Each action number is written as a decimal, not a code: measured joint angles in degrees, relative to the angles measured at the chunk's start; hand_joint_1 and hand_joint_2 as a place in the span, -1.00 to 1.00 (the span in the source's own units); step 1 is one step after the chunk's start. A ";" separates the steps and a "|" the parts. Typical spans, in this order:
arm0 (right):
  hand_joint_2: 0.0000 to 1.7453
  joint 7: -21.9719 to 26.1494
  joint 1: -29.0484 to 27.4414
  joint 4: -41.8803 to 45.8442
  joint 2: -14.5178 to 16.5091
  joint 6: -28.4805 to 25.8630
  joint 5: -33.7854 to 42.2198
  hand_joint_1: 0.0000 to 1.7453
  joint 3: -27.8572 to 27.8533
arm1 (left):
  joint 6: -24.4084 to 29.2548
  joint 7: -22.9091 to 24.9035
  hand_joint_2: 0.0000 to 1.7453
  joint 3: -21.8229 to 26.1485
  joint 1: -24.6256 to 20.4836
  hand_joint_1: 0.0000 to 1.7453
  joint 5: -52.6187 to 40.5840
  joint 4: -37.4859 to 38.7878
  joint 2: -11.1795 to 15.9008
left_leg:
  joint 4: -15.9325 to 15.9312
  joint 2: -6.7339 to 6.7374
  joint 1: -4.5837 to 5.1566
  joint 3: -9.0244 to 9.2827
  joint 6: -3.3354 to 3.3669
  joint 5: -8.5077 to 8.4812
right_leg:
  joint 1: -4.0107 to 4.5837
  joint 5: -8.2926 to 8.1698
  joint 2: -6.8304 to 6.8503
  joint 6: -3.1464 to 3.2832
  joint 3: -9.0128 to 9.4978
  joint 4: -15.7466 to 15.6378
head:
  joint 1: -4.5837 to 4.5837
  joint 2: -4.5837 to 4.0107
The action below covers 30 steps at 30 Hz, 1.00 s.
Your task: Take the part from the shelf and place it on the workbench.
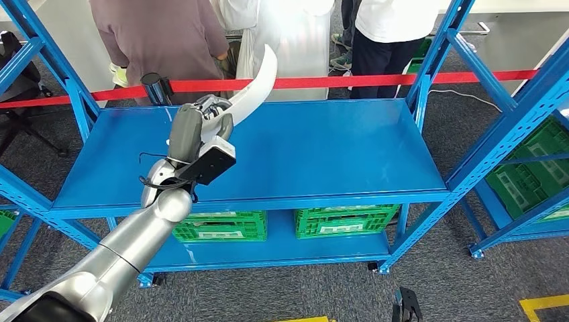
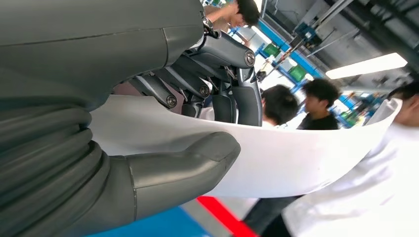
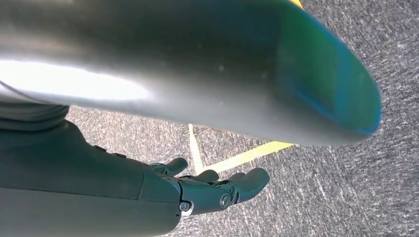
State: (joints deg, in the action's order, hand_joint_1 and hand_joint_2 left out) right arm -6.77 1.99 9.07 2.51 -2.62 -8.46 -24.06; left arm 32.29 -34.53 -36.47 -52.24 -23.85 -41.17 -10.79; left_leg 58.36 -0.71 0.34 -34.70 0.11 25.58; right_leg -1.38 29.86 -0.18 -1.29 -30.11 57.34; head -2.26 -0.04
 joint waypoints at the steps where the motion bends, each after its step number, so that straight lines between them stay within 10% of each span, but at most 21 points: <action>1: -1.00 0.04 -0.01 0.00 0.00 -0.01 -0.07 -1.00 -0.02 | -0.48 0.51 1.00 0.19 0.06 1.00 0.60 -1.96 0.32 | 0.00 0.00 0.00 -0.01 0.00 0.00 | 0.00 0.00 0.00 0.00 -0.01 0.00 | -0.01 0.00; 15: -1.00 0.10 -0.01 0.00 0.04 -0.51 -0.34 -1.00 -0.70 | -2.93 2.30 1.00 3.59 5.43 1.00 3.18 -29.96 4.00 | -0.04 0.01 0.00 -0.01 0.00 0.00 | 0.00 0.02 0.00 0.01 -0.03 0.00 | 0.01 0.00; 30: -1.00 0.18 0.02 0.00 0.06 -0.86 -0.25 -1.00 -1.44 | -4.03 3.59 1.00 3.91 7.97 1.00 4.05 -37.73 4.28 | -0.03 0.01 0.00 0.00 0.00 0.00 | 0.00 0.02 0.00 0.01 -0.02 0.00 | 0.01 0.00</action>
State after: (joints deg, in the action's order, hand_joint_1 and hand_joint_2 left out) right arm -6.59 2.00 9.07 2.57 -3.48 -8.72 -25.51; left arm 28.25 -30.94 -32.57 -44.26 -19.80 -78.90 -6.51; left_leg 58.33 -0.71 0.35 -34.70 0.11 25.58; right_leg -1.39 29.88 -0.18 -1.27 -30.13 57.33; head -2.25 -0.04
